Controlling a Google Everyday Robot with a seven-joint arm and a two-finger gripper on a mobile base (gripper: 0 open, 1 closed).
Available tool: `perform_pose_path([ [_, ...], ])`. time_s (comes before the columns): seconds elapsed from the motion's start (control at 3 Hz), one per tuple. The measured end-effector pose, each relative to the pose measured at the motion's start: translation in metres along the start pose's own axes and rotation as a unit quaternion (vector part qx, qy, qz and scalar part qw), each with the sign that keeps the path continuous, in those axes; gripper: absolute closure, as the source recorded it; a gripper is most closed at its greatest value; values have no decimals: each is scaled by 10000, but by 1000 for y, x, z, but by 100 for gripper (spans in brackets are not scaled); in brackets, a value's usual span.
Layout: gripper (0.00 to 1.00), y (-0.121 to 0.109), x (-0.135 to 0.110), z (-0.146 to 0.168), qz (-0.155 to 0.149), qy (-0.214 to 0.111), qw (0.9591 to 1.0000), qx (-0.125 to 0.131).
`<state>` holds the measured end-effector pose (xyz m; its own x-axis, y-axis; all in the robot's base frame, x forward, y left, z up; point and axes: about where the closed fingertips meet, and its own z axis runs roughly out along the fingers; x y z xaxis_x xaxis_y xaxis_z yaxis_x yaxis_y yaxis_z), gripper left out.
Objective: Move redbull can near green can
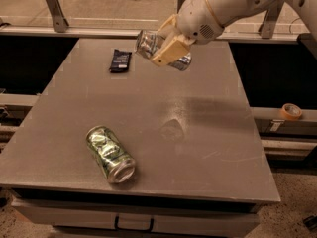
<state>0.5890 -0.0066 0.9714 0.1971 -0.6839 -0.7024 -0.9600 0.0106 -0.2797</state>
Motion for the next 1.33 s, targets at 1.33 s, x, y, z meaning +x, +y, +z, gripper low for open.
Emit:
perform_pose_path([
  [1.33, 100, 97, -102, 87, 410, -3089, 9491, -459],
])
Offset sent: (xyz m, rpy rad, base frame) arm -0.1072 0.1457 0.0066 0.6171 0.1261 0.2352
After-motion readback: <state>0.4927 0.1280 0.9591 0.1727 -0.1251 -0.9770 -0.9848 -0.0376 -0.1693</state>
